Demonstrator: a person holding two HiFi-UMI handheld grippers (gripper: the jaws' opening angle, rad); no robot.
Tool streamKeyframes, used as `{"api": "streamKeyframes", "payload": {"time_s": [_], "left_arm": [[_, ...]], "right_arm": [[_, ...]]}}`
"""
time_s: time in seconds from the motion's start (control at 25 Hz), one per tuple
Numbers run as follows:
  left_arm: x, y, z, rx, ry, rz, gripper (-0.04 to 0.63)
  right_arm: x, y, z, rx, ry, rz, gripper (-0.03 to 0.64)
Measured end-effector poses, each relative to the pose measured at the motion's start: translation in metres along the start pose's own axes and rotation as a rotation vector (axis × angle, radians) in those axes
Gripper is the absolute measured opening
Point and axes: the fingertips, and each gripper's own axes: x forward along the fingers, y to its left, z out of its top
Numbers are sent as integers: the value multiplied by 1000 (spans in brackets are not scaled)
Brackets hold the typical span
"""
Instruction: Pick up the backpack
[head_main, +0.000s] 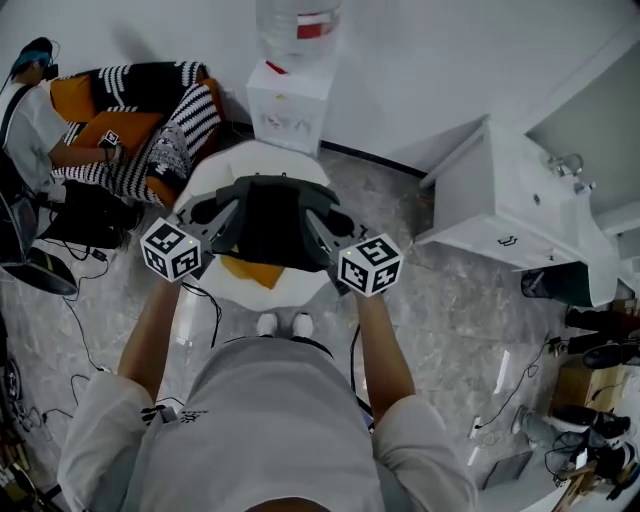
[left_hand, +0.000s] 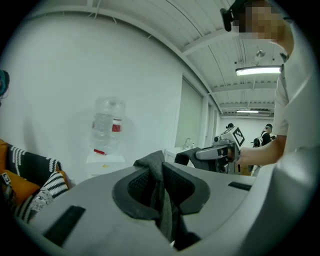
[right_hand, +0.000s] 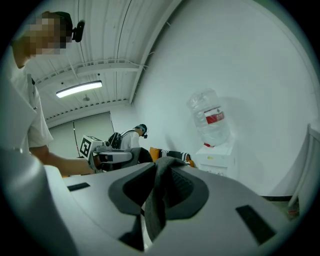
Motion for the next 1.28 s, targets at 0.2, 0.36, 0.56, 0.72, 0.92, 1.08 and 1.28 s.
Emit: {"api": "streamKeyframes", "payload": {"time_s": [0.2, 0.36, 0.56, 0.72, 0.92, 1.08, 1.28], "left_arm": [[1, -11, 30, 27, -34, -20, 43], [-4, -19, 52, 55, -73, -33, 43], [-5, -23, 73, 91, -94, -59, 43], [-6, -25, 89, 117, -115, -70, 43], [-7, -22, 105, 127, -141, -78, 43], [-5, -22, 110, 134, -147, -84, 43], [-5, -18, 112, 119, -159, -82, 43]], "right_arm": [[-12, 0, 30, -20, -38, 2, 57], [-23, 7, 49, -47, -60, 5, 57], [-31, 10, 71, -71, -81, 13, 57], [-37, 13, 87, -86, -103, 24, 56], [-35, 16, 101, -109, -114, 26, 55], [-37, 13, 104, -82, -131, 25, 55], [-34, 12, 107, -77, -132, 23, 55]]}}
